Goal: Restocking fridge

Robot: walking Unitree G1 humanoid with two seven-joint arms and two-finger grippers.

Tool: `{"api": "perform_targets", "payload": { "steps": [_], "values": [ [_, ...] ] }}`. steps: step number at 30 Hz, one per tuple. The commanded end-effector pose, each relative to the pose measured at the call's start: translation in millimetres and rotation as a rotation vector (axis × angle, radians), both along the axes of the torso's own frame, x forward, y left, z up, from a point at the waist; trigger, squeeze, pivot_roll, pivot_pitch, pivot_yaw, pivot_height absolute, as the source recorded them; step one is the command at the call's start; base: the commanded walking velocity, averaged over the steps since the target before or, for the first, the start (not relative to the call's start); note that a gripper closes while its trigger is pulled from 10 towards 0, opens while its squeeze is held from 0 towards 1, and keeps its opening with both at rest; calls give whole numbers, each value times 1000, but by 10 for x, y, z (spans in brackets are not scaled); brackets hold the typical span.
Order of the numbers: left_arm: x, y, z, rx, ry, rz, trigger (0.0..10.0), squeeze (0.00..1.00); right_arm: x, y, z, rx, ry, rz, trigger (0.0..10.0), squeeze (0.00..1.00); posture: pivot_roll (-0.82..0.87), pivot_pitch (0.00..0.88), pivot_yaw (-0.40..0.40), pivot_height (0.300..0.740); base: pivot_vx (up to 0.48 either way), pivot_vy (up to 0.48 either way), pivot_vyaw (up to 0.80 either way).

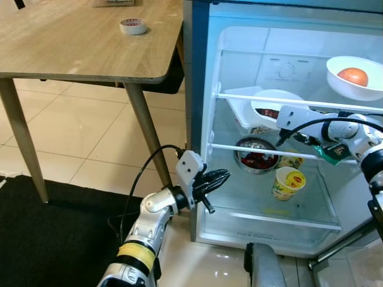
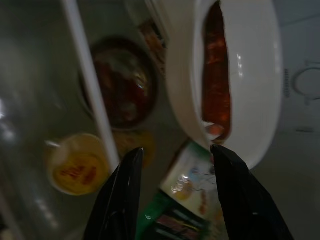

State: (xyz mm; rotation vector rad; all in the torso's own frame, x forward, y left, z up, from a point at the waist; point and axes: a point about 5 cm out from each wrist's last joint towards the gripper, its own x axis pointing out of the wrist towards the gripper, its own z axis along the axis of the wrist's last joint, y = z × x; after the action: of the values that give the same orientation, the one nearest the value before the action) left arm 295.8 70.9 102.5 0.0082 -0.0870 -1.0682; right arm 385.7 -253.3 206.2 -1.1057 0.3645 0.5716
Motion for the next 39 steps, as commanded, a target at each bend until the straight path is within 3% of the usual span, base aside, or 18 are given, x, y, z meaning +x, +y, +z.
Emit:
{"api": "perform_targets", "payload": {
  "steps": [1, 6, 8, 12, 13, 14, 16, 20, 25, 28, 33, 34, 36, 39],
  "values": [
    [-20, -46, 5, -15, 7, -17, 10000, 0, -73, 0, -10, 106, 31, 54, 10000, 0, 8, 1, -27, 481, 0, 0, 0],
    [-25, -66, 6, -17, 9, -26, 10000, 0, -178, 20, -67, 221, 72, 122, 10000, 0, 1, 2, -24, 481, 0, 0, 0],
    [-30, -79, 8, -19, 10, -32, 10000, 0, -289, 47, -113, 332, 111, 185, 10000, 0, -2, 2, -23, 481, 0, 0, 0],
    [-33, -85, 8, -20, 11, -34, 10000, 0, -373, 70, -167, 379, 138, 225, 10000, 0, -4, 3, -23, 481, 0, 0, 0],
    [-34, -88, 8, -21, 12, -34, 10000, 0, -432, 90, -217, 426, 159, 245, 10000, 0, -4, 3, -23, 481, 0, 0, 0],
    [-38, -94, 3, -23, 16, -35, 10000, 0, -529, 123, -333, 532, 179, 261, 10000, 0, -16, 5, -28, 481, 0, 0, 0],
    [-38, -94, 3, -23, 16, -35, 10000, 0, -529, 123, -333, 532, 179, 261, 10000, 0, -16, 5, -28, 481, 0, 0, 0],
    [-56, -95, -31, -30, 32, -31, 10000, 0, -618, 196, -664, 739, 148, 175, 10000, 0, -19, 10, -33, 481, 0, 0, 0],
    [-81, -77, -70, -29, 49, -28, 10000, 0, -679, 312, -881, 860, 159, 112, 10000, 0, -17, 17, -37, 481, 0, 0, 0],
    [-102, -36, -117, -30, 71, -13, 10000, 0, -706, 435, -1042, 995, 153, 25, 10000, 0, -17, 17, -37, 481, 0, 0, 0],
    [-104, 80, -203, -71, 124, 73, 10000, 0, -643, 517, -1211, 1205, 56, -202, 10000, 0, -13, 30, -48, 481, 0, 0, 0],
    [-104, 80, -203, -71, 124, 73, 10000, 0, -643, 517, -1211, 1205, 56, -202, 10000, 0, -13, 30, -48, 481, 0, 0, 0],
    [-134, 167, -290, -96, 169, 126, 10000, 0, -658, 533, -1379, 1266, 24, -370, 10000, 0, -8, 36, -49, 481, 0, 0, 0],
    [-164, 200, -338, -95, 188, 140, 10000, 0, -676, 523, -1463, 1259, 19, -444, 10000, 0, -8, 36, -49, 481, 0, 0, 0]
  ]
}}
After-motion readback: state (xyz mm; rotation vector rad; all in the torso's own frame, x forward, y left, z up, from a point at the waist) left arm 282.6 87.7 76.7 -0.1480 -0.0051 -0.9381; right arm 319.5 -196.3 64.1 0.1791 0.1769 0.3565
